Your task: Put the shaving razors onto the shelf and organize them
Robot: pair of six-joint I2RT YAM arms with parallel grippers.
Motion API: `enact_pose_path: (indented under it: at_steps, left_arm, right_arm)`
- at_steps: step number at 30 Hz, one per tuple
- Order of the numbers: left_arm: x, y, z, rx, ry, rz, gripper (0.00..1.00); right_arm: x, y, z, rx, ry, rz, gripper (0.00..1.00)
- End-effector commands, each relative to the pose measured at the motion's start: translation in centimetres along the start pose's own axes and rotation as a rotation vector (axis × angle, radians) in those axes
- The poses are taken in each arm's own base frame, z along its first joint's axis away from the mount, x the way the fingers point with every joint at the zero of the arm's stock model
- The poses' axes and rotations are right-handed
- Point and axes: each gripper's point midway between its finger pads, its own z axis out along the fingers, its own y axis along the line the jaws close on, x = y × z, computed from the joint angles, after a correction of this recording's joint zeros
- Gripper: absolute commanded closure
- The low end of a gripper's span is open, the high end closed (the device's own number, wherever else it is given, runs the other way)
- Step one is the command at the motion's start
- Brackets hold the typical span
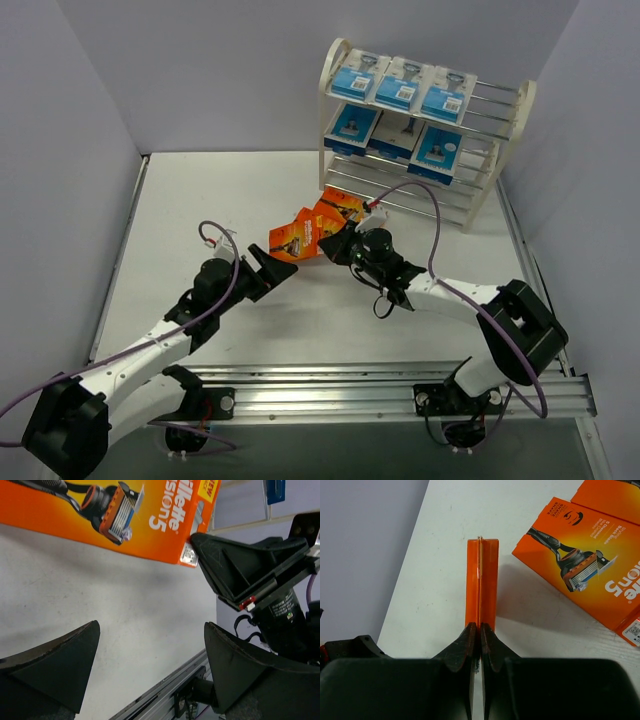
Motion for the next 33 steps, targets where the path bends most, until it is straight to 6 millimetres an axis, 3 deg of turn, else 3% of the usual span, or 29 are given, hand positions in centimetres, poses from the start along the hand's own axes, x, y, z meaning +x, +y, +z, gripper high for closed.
enact_pose_path:
  at_steps: [1,4,13,23,33]
  left_arm:
    - [-2.5,-2.3,1.0,0.085,-0.13,-0.051,0.06]
    - [-2.8,-3.3,1.9,0.105,-0.132,-0.062,0.06]
    - [-0.4,-2.9,5.5,0.117,-0.06,-0.099,0.06]
    - [-1.9,-3.9,5.4,0.138,-0.148,-0.053,0.06]
    - [-0.1,-3.5,6.5,0.144,-0.1,-0.068,0.06]
  right_arm:
    - [-1.9,1.8,-1.1,-0.05,-0.066,-0.012,1.0]
    - [-1.7,1.8,-1.5,-0.052,-0.06,-0.012,1.0]
    - [-0.7,1.8,-2.3,-0.055,-0.039,-0.011,1.0]
    - [0.5,2.5,-2.6,-0.092,-0.007,0.017,1.0]
    - [1.5,2.8,-3.0,-0.106,0.005,0.029,1.0]
